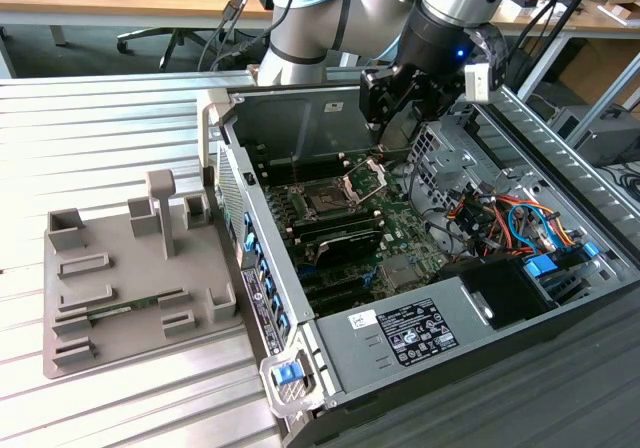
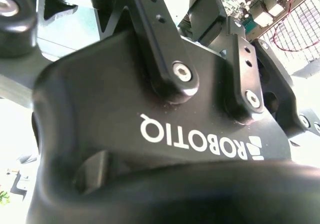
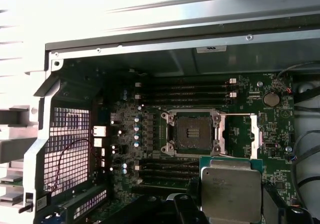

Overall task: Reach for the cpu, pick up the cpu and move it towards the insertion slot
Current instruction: 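Pick up the cpu and move it towards the insertion slot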

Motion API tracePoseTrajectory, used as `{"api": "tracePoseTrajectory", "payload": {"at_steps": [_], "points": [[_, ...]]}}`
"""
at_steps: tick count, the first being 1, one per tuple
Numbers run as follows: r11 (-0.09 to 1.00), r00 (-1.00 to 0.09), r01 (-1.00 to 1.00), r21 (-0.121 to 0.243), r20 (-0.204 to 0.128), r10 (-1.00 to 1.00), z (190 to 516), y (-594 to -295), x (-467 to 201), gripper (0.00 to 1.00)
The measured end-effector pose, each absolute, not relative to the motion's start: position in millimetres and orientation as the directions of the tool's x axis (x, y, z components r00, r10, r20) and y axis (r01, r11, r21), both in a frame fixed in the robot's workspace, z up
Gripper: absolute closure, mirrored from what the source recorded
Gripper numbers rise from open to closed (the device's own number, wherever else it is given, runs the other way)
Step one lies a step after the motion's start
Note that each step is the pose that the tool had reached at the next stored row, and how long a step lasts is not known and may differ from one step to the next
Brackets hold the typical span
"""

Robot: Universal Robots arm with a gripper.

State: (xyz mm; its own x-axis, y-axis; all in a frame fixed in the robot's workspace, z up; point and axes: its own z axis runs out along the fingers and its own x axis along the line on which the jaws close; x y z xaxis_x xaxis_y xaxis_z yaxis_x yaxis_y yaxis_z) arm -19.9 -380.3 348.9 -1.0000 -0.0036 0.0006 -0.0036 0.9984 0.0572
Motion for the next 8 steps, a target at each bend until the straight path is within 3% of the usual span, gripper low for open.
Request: {"api": "tracePoseTrajectory", "payload": {"at_steps": [8], "points": [[0.998,-1.0,-0.004,0.057,0.0,-0.004,342.7,-374.4,-19.8,0.45]]}}
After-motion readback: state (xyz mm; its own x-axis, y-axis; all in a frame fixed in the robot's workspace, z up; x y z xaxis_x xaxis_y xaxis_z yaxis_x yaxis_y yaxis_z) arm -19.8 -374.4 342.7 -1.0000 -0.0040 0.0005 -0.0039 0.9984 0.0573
